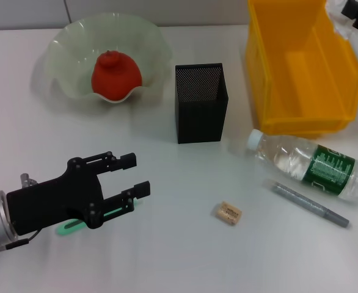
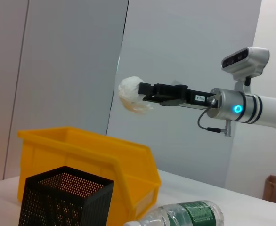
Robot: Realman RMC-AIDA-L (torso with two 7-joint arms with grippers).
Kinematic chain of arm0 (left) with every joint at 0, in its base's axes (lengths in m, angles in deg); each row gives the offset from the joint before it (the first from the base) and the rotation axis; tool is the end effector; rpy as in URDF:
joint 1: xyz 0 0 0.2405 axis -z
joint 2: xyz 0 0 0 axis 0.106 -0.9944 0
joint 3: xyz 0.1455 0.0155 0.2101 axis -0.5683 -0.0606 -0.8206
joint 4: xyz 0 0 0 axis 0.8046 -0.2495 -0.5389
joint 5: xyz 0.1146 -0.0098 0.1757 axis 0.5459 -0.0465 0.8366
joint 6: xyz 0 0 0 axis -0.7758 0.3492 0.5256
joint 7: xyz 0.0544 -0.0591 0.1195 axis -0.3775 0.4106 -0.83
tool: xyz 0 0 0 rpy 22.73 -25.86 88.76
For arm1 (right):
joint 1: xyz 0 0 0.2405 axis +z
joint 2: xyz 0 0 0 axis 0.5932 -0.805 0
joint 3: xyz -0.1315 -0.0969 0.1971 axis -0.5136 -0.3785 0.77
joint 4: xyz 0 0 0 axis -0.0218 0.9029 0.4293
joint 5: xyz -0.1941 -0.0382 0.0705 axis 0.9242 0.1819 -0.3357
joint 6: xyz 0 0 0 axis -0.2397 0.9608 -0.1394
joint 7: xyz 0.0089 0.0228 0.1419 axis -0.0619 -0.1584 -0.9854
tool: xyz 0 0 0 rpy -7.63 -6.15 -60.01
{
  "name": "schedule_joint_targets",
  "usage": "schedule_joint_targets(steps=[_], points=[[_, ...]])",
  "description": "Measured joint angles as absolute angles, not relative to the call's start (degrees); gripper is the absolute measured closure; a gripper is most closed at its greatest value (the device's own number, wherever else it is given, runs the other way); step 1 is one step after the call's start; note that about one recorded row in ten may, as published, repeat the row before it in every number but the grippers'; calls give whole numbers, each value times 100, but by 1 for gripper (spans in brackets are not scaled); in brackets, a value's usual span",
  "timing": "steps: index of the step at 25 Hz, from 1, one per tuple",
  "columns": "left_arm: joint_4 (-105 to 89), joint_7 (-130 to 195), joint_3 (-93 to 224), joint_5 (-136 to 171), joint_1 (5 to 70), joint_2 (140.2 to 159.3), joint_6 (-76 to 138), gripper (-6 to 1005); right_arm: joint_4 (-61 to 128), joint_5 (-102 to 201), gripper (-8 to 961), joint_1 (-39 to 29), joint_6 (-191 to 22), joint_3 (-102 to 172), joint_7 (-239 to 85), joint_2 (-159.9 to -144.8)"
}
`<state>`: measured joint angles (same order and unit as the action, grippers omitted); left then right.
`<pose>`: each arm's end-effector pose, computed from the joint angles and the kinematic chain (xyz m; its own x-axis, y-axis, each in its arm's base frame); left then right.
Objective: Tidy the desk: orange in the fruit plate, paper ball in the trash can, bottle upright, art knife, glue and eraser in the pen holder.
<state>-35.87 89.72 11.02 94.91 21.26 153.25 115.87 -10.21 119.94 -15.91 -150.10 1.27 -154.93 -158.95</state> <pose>-0.2911 0.2460 -0.0279 0.7215 0.2056 0.6611 0.3921 -0.9083 -0.1454 0.2843 0.3512 0.0837 0.5768 -0.1350 -0.8057 -0.7031 -0.5841 -0.4055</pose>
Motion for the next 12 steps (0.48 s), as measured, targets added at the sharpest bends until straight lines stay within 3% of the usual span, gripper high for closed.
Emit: schedule_joint_targets(steps=[5,12], points=[[-3587,8972,1102,9488,2129,15324,11576,421,-874,12183,288,-1452,-14855,117,-15424,-15894],[-3587,8972,1102,9484,2133,15332,11569,422,-821,12246,260,-1399,-15034,120,-15465,-15890]])
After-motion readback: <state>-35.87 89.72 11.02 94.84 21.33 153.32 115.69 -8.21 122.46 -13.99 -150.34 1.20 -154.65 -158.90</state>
